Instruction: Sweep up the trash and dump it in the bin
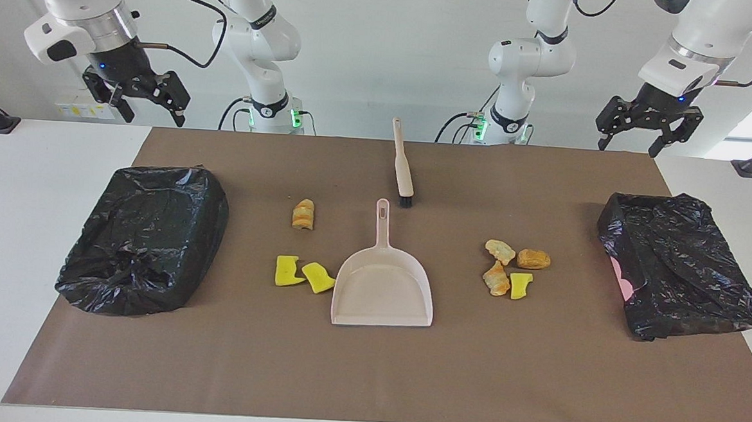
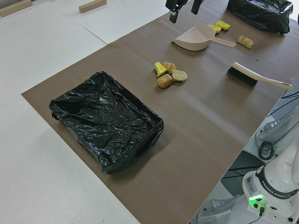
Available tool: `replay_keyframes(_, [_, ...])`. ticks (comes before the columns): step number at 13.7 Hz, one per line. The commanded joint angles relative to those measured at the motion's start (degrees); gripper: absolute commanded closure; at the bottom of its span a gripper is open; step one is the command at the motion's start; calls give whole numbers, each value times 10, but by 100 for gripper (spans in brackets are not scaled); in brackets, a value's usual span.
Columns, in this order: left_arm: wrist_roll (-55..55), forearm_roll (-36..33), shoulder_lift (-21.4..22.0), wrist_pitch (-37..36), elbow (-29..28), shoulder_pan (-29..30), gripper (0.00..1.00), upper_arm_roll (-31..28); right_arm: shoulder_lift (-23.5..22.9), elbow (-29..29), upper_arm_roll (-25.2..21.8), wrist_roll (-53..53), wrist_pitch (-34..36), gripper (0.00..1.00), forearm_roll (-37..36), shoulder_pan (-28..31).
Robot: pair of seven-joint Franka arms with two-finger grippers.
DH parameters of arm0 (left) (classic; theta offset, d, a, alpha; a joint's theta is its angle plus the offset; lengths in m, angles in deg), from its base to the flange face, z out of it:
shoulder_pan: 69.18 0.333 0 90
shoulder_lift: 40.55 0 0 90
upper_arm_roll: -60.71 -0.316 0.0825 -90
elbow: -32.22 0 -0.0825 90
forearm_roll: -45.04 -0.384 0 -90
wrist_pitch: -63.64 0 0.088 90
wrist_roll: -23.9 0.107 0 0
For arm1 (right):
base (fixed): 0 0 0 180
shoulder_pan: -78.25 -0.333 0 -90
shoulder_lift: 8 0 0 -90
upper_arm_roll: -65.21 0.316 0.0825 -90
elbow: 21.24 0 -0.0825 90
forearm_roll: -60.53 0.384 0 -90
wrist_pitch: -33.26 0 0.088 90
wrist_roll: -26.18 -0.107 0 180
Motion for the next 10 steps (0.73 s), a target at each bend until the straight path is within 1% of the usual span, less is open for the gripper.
replay_keyframes(1, [-3, 6, 12, 11, -29, -26, 0, -4, -1, -6, 4, -8, 14, 0, 5, 4])
replay_keyframes(4, [0, 4, 9, 2, -20, -28, 0, -6, 1, -5, 7, -9, 9, 0, 9, 0])
replay_keyframes(7, [2, -1, 6, 2, 21, -19, 0, -12, 1, -5, 7, -9, 8, 0, 9, 0])
replay_keyframes(10, [-4, 4, 9, 11, 14, -19, 0, -11, 1, -5, 7, -9, 8, 0, 9, 0])
